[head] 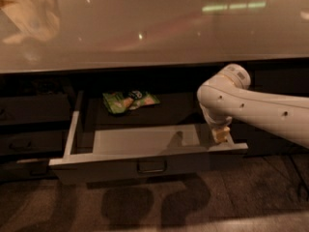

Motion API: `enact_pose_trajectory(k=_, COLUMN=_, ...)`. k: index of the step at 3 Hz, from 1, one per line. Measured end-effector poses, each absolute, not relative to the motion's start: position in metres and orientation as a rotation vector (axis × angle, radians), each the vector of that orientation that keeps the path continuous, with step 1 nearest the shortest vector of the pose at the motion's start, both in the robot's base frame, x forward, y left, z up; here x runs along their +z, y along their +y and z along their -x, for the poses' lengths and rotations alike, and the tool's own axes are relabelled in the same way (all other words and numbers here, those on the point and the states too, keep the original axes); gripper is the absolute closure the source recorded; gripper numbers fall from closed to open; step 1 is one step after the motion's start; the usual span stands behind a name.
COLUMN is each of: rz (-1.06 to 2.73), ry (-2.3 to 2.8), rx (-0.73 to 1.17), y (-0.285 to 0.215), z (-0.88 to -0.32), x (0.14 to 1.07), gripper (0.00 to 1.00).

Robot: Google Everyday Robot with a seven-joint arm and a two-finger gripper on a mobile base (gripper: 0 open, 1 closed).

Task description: Open top drawer

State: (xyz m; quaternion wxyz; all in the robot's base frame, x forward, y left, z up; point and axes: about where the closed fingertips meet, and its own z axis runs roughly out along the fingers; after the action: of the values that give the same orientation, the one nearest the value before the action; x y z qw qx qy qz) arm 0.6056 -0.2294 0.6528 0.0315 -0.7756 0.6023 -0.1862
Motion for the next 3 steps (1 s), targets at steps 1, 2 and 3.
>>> enact_pose_trajectory(k=1, rz=2.389, ry=1.855, rx=-0.573, y=-0.227, z=-0.606, x=0.653, gripper=0.0)
enact_pose_trajectory(k=2, rz=2.389, ry=1.875, rx=-0.559, y=-0.233, z=-0.587, x=0.651, gripper=0.0)
enact_pose_trajectory(k=3, rz=2.389, ry=1.875, rx=-0.559, y=-0.23, z=-0.587, x=0.651, gripper=0.0)
